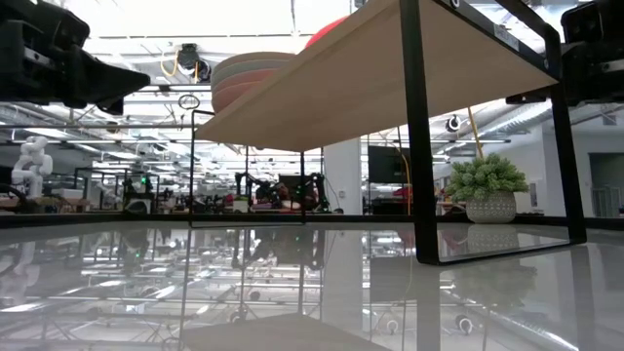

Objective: Place and stack plates onto a shelf
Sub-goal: Return to Home Position

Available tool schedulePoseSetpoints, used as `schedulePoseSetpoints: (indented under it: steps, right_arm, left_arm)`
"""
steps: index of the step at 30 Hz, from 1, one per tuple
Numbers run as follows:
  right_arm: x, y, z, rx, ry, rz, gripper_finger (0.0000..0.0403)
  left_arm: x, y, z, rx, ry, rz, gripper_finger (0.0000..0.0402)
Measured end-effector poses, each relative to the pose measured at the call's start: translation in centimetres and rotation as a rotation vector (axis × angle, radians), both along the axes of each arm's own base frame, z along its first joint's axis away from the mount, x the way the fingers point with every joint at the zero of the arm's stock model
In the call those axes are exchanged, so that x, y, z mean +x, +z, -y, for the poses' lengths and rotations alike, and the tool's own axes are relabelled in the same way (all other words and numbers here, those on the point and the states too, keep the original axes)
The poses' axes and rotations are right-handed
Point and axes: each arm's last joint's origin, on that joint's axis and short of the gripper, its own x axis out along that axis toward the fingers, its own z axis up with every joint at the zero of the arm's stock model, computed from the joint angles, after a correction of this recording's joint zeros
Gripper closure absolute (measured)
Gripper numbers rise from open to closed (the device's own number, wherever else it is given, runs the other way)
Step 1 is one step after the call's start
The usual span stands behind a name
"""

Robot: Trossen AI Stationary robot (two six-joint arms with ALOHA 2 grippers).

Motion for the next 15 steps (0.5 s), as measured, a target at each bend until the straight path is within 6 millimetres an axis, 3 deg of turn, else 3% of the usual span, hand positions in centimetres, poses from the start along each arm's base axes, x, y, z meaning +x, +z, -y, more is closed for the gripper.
schedulePoseSetpoints:
  steps: [15]
  right_arm:
    - [0.0,0.0,0.0,0.0,0.0,0.0,0.0403]
  left_arm:
    - [0.02,-0.18,-0.23,-0.066,-0.004,-0.018,0.0401]
